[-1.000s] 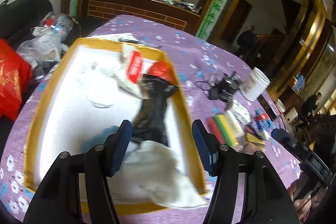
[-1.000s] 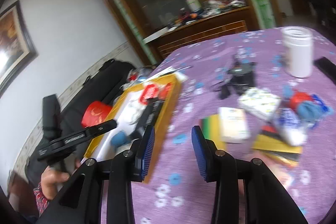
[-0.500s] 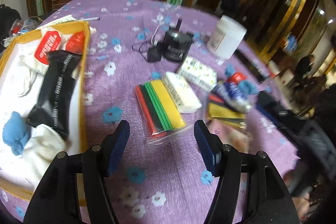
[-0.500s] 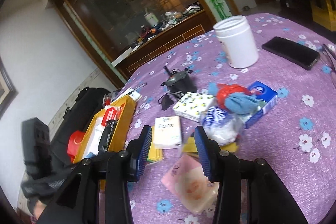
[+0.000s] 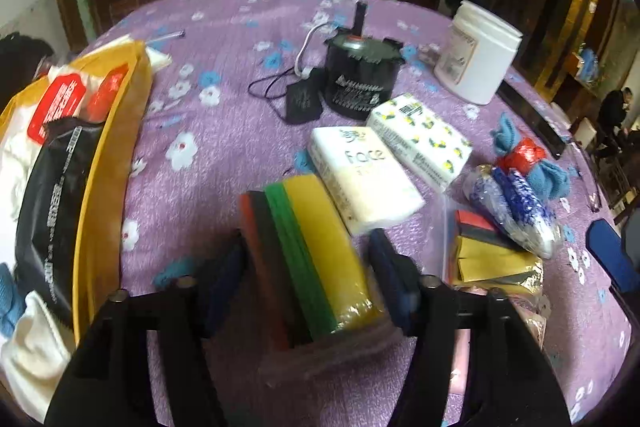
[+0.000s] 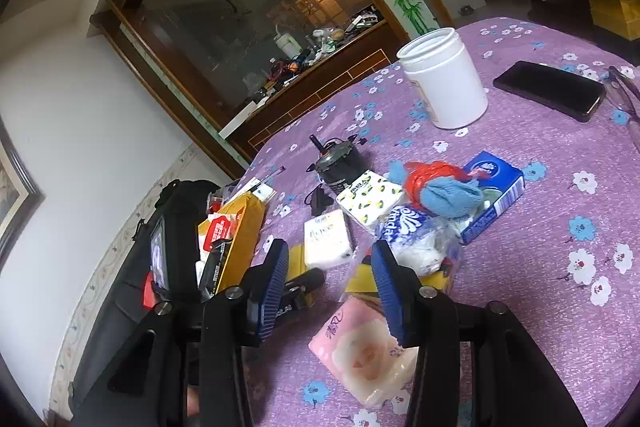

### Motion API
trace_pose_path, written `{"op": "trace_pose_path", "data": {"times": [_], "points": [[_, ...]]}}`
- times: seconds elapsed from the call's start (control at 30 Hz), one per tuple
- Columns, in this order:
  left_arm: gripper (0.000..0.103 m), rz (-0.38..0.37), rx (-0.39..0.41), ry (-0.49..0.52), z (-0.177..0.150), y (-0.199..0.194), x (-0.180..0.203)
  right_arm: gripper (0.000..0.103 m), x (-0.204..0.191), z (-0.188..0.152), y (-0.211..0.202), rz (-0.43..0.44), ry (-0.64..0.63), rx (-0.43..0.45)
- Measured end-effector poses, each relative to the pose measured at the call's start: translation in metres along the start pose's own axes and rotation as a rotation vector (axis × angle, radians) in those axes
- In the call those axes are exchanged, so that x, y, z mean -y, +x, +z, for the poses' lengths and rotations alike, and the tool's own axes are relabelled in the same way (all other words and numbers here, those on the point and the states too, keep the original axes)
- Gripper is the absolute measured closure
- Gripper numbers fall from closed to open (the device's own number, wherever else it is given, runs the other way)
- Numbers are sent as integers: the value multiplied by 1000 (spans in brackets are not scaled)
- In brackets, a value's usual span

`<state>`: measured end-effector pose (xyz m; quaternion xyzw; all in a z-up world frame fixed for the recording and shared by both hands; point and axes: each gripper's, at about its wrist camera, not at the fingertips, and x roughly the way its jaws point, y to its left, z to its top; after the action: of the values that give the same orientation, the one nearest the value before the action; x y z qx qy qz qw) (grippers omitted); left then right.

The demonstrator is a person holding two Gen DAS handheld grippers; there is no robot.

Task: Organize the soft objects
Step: 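Move the left tool to the striped sponge pack while the right tool reaches the pink tissue pack, then close the left tool on the sponge pack while the right tool grasps the pink tissue pack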

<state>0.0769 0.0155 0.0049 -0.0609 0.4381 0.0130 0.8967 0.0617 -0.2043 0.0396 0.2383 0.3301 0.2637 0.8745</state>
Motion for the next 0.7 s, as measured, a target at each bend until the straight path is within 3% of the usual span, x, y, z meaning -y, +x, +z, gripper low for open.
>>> {"op": "trace_pose_path", "data": {"times": [0.07, 0.3, 0.53, 0.7], "points": [[59, -29, 16, -2, 0, -2, -2, 51, 3, 0, 0, -10, 10, -1], [59, -96, 162, -9, 8, -37, -9, 49, 10, 0, 9, -40, 33, -33], [59, -153, 190, -34, 14, -49, -19, 43, 25, -13, 22, -82, 77, -145], [59, -174, 206, -38, 17, -57, -21, 42, 21, -31, 32, -28, 75, -247]]}}
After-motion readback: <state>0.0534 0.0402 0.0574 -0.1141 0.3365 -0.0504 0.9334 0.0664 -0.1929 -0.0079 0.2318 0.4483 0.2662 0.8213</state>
